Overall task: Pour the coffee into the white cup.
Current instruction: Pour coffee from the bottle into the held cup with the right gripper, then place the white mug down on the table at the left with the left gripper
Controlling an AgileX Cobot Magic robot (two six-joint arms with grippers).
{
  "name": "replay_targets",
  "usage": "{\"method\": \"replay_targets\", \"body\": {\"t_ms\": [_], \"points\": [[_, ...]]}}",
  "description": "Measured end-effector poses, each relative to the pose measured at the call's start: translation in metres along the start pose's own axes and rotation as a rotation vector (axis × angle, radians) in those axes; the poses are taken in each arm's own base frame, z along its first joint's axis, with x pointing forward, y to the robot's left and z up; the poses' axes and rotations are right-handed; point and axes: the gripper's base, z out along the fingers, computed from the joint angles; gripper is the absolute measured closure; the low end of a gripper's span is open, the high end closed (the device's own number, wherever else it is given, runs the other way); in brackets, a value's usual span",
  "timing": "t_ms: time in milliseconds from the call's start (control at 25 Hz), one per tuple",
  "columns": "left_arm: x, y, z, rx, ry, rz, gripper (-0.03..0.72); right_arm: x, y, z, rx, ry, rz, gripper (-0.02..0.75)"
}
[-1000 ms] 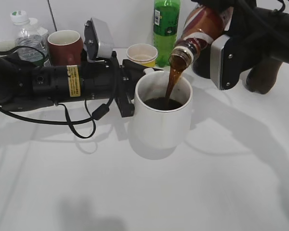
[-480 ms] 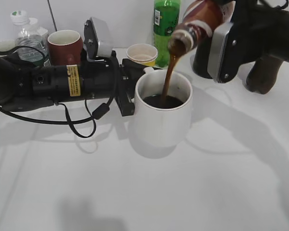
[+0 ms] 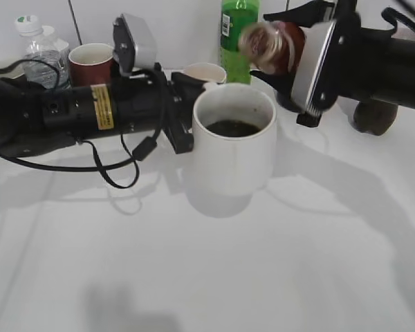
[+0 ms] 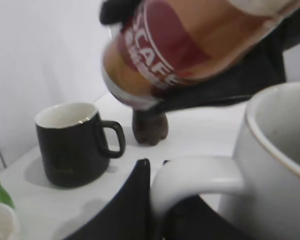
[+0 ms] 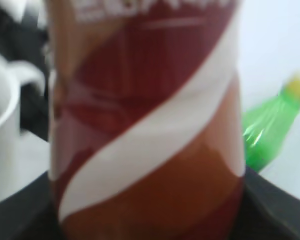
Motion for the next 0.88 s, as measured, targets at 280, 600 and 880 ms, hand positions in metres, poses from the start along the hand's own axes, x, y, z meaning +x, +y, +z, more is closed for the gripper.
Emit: {"method": "replay_targets", "body": {"t_ms": [280,600,880], "points": [[-0.003,0.017,-0.017,-0.077,-0.01,-0.008,0.652,0.0,0.0,0.0,0.0,-0.002,0.509,0.204],[0.012,0.024,-0.06,-0.227,0.037,-0.058,0.652,0.006,0.003,0.0,0.002,0.083,0.948,0.204],[0.027,0.017,-0.104,-0.499,0.033,-0.101,0.652,0.007,0.004,0.0,0.004,0.092,0.965,0.204]]}}
